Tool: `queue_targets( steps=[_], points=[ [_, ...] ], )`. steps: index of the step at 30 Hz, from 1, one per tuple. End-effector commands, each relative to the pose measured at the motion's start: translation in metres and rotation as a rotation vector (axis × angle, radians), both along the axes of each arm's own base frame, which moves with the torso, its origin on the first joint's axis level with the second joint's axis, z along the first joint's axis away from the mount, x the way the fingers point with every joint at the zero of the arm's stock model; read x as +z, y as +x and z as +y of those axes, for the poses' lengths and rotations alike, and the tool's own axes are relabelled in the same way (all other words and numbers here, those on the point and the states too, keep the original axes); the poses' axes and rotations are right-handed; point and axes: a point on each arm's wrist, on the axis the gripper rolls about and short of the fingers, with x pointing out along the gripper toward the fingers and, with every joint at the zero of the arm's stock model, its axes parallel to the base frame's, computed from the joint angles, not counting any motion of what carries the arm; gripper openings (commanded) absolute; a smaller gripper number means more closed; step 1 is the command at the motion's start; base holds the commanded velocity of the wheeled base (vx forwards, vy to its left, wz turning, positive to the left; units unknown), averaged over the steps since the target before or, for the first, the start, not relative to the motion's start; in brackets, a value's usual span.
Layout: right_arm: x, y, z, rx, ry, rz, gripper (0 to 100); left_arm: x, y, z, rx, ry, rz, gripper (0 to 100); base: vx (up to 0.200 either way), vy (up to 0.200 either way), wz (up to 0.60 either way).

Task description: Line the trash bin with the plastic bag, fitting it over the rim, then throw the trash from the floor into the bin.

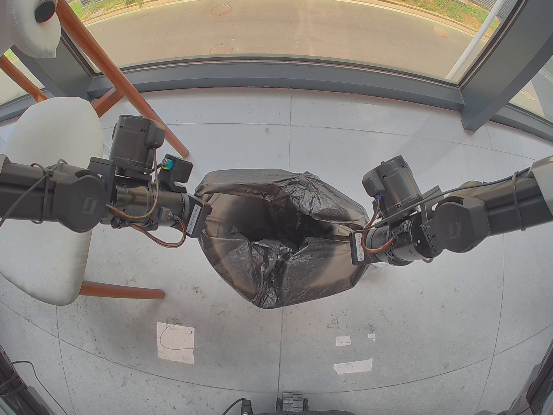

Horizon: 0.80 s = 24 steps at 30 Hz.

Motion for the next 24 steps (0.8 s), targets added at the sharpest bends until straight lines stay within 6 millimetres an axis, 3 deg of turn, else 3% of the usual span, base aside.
queue_targets(
  steps=[1,6,9,14,17,21,22,24],
  points=[
    [-0.006,-0.003,0.003,0.013,-0.006,0.008,100,-0.007,-0.002,0.000,-0.003,0.005,0.011,0,0.000,0.000,0.00],
    [-0.019,-0.012,-0.004,0.000,-0.044,0.047,100,-0.010,-0.003,-0.001,-0.007,0.007,0.018,0,0.000,0.000,0.00],
    [-0.016,-0.013,-0.006,-0.004,-0.047,0.039,100,-0.013,-0.002,-0.001,-0.007,0.009,0.019,0,0.000,0.000,0.00],
    [0.019,-0.011,-0.005,0.005,0.014,-0.058,100,-0.018,0.020,-0.009,0.026,-0.016,-0.090,0,0.000,0.000,0.00],
    [0.050,-0.012,-0.005,0.010,0.072,-0.142,100,-0.020,0.033,-0.017,0.036,-0.024,-0.128,0,0.000,0.000,0.00],
    [0.079,-0.019,-0.011,0.023,0.111,-0.214,100,-0.015,0.041,-0.023,0.035,-0.036,-0.152,0,0.000,0.000,0.00],
    [0.083,-0.020,-0.014,0.023,0.114,-0.224,100,-0.015,0.041,-0.023,0.036,-0.036,-0.154,100,0.000,0.000,0.00],
    [0.091,-0.023,-0.018,0.025,0.121,-0.242,100,-0.010,0.043,-0.024,0.042,-0.042,-0.174,100,0.000,0.000,0.00]
  ],
)
